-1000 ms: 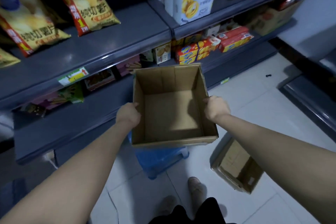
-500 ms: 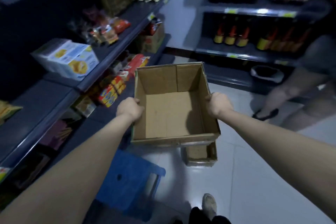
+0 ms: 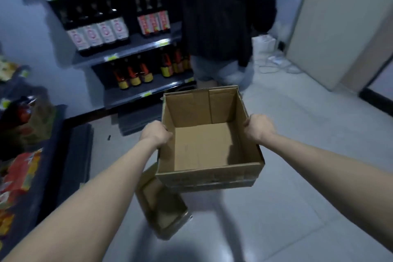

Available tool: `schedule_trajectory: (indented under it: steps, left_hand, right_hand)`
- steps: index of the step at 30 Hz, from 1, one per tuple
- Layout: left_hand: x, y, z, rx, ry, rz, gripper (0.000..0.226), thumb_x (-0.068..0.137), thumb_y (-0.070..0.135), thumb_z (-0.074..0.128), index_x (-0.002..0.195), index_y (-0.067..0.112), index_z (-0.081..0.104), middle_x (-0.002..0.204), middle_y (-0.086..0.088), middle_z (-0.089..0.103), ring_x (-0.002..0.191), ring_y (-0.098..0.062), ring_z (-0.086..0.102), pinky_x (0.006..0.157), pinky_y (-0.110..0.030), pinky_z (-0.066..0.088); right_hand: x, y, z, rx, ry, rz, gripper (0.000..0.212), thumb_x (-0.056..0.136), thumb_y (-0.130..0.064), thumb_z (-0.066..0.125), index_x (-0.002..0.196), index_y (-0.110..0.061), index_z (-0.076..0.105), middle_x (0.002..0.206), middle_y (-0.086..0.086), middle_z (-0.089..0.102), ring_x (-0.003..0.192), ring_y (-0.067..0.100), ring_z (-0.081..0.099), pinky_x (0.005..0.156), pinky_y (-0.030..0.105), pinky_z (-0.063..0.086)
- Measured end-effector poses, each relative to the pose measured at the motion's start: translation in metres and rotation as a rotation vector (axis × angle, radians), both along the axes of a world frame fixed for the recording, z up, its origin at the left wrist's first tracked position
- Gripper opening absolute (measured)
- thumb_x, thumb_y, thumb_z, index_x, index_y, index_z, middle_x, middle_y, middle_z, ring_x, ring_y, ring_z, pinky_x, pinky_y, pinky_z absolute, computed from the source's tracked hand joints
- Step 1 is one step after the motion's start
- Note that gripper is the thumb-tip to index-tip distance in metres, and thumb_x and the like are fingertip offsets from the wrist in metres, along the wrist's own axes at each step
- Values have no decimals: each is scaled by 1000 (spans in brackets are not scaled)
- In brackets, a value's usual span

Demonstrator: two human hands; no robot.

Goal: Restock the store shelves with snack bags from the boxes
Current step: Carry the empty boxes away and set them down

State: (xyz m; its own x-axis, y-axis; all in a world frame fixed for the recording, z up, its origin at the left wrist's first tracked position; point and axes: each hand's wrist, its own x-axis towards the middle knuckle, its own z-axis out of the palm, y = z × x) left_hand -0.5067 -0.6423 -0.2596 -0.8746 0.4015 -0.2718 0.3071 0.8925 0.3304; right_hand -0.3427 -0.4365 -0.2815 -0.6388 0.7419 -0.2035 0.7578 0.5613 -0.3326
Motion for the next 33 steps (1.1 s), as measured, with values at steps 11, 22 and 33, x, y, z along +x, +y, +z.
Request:
schedule_trajectory:
  steps: [11, 22, 33]
  left_hand:
    - [130, 278, -8, -36, -105, -604, 16, 85, 25, 65, 72, 20, 59, 85, -2, 57, 78, -19, 54, 73, -31, 48]
    - [292, 502, -14, 4, -213, -1050, 21, 88, 18, 61, 103, 5, 68, 96, -12, 62, 85, -28, 58, 80, -37, 57]
    - [486, 648, -39, -29, -312, -1283, 11, 89, 19, 61, 90, 8, 65, 107, -14, 67, 91, -29, 65, 79, -38, 58]
  right_hand:
    - [219, 165, -11, 9, -15, -534, 31, 82, -7, 50, 105, -9, 70, 110, 13, 69, 102, 32, 64, 85, 38, 56]
    - [397, 261, -6, -25, -11, -1029, 31, 85, -6, 50, 110, -8, 68, 117, 15, 66, 109, 33, 62, 92, 40, 53]
    - [568, 339, -26, -34, -13, -1372, 35, 86, -3, 46, 112, -12, 68, 119, 13, 65, 110, 32, 61, 93, 39, 52]
